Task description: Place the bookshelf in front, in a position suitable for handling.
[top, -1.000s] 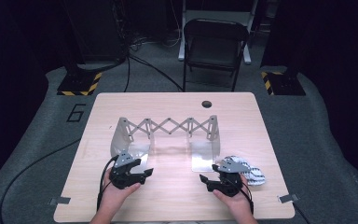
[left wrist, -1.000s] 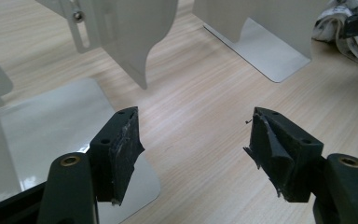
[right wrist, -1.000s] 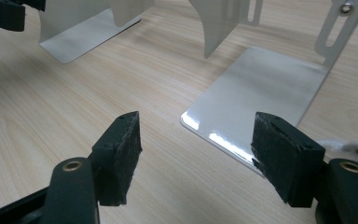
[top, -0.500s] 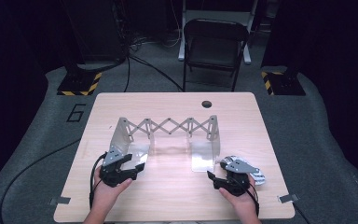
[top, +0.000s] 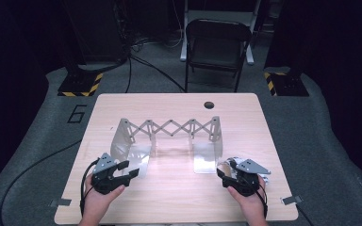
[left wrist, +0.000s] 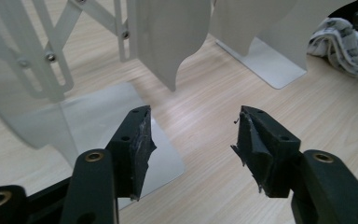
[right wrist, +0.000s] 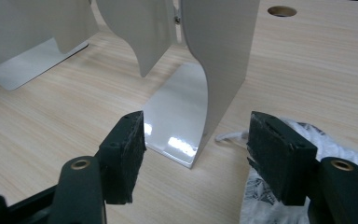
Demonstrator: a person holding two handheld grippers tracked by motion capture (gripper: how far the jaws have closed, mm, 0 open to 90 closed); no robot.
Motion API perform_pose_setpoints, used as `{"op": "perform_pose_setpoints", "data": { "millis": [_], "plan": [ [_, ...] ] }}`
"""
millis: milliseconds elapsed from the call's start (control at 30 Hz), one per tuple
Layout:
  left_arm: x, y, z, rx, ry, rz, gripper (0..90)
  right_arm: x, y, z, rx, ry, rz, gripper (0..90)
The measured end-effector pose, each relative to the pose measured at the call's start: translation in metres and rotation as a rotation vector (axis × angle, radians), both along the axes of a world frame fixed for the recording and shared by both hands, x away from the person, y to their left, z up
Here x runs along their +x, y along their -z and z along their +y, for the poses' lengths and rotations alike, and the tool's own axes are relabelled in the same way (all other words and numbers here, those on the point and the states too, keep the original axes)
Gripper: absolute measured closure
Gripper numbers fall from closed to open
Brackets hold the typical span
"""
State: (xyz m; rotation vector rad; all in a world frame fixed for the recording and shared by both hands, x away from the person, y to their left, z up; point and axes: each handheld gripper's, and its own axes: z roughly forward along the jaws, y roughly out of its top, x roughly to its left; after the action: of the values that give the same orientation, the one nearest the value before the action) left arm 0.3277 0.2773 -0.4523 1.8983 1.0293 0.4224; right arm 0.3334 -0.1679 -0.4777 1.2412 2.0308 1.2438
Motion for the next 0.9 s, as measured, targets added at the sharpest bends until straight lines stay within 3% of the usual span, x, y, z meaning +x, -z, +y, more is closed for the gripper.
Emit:
{"op": "perform_pose_setpoints", "data": {
  "millis": [100, 200, 267, 500, 700, 900],
  "plan": [
    [-0.001, 0.001, 0.002, 0.001, -0.001, 0.012, 47.5, 0.001, -0.001, -0.002, 0.000, 0.010, -0.007, 36.6],
    [-0.002, 0.004, 0.004, 0.008, -0.034, 0.017, 51.2, 0.004, 0.000, -0.003, 0.000, 0.038, -0.019, 36.3],
    [-0.002, 0.005, 0.008, 0.009, -0.045, 0.041, 52.4, 0.006, 0.000, -0.004, -0.007, 0.044, -0.020, 35.9],
    [-0.002, 0.009, 0.021, 0.010, -0.111, 0.058, 59.0, 0.008, 0.001, -0.001, -0.004, 0.037, -0.028, 35.9],
    [0.001, 0.010, 0.029, -0.003, -0.202, 0.016, 53.1, 0.012, 0.004, 0.005, -0.006, 0.031, -0.017, 38.5],
    [0.007, 0.007, 0.029, -0.011, -0.244, -0.028, 48.8, 0.015, 0.006, 0.010, -0.005, 0.032, -0.043, 41.0]
  ]
}}
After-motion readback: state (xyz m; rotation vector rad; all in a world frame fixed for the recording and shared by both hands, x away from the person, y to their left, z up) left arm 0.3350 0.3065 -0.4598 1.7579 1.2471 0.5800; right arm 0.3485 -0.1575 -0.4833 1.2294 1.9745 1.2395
